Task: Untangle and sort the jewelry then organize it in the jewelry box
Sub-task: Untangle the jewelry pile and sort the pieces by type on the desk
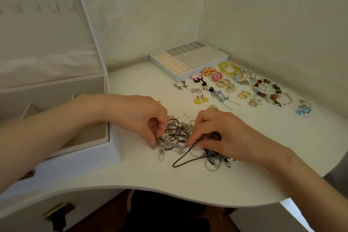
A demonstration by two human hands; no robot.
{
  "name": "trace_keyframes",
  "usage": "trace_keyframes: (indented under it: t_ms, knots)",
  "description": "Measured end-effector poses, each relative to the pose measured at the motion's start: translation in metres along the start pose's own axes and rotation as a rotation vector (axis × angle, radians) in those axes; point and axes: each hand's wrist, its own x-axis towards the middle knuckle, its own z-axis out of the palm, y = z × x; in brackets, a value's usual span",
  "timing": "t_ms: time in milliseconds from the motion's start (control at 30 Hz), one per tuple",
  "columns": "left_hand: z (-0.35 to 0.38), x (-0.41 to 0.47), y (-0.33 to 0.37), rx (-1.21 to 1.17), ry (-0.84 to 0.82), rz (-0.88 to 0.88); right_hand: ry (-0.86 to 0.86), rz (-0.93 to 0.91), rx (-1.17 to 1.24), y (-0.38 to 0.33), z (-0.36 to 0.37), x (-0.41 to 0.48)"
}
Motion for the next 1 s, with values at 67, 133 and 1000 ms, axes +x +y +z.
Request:
trace_keyframes:
  t_ms: [67,133,1000]
  knots:
    - [-0.001,-0.003,-0.003,0.003,-0.011,0.0,-0.002,-0.01,0.013,0.002,0.0,-0.002]
    - [-0.002,-0.006,-0.006,0.009,-0.02,0.003,0.002,-0.03,0.015,0.003,0.0,-0.004]
    - [-0.028,-0.014,-0.039,0.096,0.295,-0.273,0.062,-0.035,-0.138,0.008,0.002,0.002]
